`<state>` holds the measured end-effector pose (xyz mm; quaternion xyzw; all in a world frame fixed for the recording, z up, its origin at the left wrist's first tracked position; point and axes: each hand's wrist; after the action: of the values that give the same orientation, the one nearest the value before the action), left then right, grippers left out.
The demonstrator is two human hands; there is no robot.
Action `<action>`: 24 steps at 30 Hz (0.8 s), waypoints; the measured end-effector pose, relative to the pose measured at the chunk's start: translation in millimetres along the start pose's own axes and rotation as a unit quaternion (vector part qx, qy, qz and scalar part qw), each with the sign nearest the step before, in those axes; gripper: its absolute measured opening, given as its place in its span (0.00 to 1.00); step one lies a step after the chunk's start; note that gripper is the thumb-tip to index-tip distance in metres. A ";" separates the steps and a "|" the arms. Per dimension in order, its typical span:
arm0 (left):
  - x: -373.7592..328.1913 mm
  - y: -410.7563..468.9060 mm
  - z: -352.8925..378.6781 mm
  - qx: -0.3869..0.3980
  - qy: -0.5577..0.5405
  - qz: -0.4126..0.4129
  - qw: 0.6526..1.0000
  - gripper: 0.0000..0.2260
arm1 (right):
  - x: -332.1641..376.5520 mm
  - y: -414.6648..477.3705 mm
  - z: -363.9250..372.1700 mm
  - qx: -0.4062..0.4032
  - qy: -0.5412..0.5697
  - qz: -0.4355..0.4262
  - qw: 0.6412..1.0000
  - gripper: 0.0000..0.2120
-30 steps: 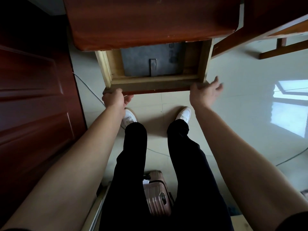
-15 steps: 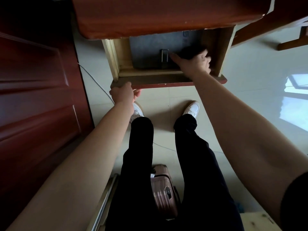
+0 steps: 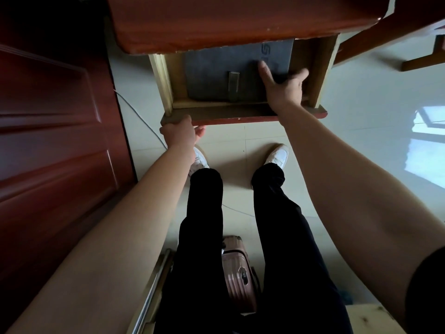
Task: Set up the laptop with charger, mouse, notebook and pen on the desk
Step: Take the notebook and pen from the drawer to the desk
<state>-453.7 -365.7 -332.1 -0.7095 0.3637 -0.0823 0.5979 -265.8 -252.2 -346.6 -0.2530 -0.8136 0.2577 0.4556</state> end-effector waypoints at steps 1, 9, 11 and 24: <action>-0.8 -0.5 -0.4 0.000 -0.002 0.002 1.000 0.19 | 0.8 -2.8 -2.6 0.014 0.016 -0.007 1.000 0.36; -6.8 -20.9 -6.0 0.042 -0.060 0.003 0.997 0.19 | -23.4 -42.3 -43.9 -0.041 -0.006 0.001 0.999 0.31; -11.2 -22.8 -7.0 0.048 -0.075 -0.028 0.996 0.20 | -42.4 -49.8 -67.1 -0.030 0.036 0.040 0.998 0.28; -20.1 -35.8 -5.6 0.048 -0.040 -0.020 0.998 0.21 | -9.0 -78.5 -97.0 -0.003 0.298 0.048 0.953 0.25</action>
<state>-456.4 -357.0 -291.6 -0.6896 0.3207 -0.0831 0.6440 -191.0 -297.8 -257.2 -0.3584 -0.6286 0.1903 0.6635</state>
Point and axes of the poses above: each hand's wrist, its own y-axis towards the middle knuckle, its own z-axis out of the palm, x = y × z, and after that the axes turned 4 degrees about -z, right-handed
